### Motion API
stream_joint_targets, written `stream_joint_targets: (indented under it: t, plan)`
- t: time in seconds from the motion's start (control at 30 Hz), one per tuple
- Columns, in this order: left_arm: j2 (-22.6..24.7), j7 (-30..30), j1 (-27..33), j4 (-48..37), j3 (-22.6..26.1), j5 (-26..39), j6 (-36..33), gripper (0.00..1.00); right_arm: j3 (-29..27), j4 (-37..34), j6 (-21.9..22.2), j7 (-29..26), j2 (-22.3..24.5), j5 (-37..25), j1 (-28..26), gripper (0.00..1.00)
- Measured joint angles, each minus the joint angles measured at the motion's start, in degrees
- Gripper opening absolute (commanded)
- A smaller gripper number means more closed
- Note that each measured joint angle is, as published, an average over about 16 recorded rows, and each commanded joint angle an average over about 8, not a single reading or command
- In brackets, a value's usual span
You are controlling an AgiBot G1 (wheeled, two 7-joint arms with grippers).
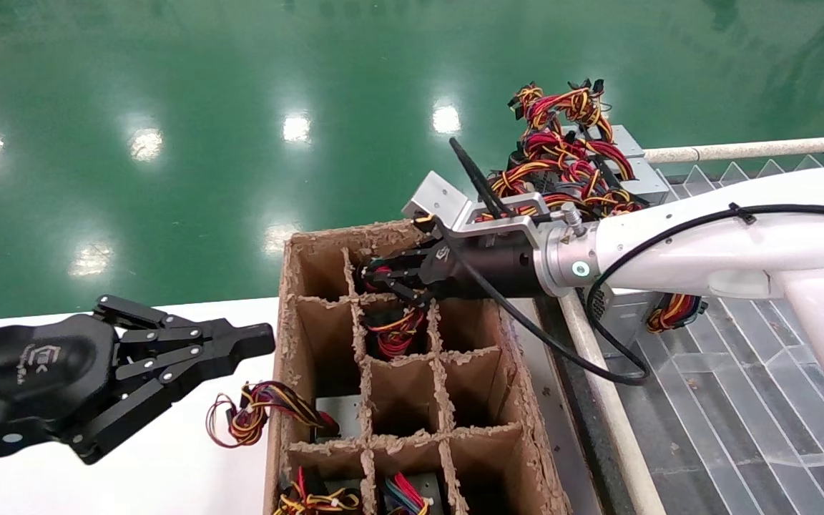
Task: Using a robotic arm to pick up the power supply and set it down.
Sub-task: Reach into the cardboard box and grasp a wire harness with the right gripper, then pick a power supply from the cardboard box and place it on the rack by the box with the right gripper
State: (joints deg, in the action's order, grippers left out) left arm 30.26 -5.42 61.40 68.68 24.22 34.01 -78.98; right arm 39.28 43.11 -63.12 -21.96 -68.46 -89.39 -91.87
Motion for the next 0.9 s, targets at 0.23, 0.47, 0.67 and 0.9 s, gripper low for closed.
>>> stream_joint_targets:
  t: [0.23, 0.47, 0.67, 0.9]
  plan:
    - [0.0, 0.0, 0.0, 0.0, 0.0, 0.0, 0.0, 0.0, -0.1, 4.0, 0.8, -1.3, 1.1, -1.2, -1.3, 0.0]
    - [0.0, 0.0, 0.0, 0.0, 0.0, 0.0, 0.0, 0.0, -1.3, 12.2, 0.8, -3.7, 4.3, -1.4, -3.8, 0.0]
    - [0.0, 0.0, 0.0, 0.0, 0.0, 0.0, 0.0, 0.0, -3.2, 22.6, -0.7, -7.8, 9.2, -0.8, -6.6, 0.0]
    - [0.0, 0.0, 0.0, 0.0, 0.0, 0.0, 0.0, 0.0, -6.1, 32.0, -5.1, -12.1, 15.7, 2.5, -10.8, 0.0]
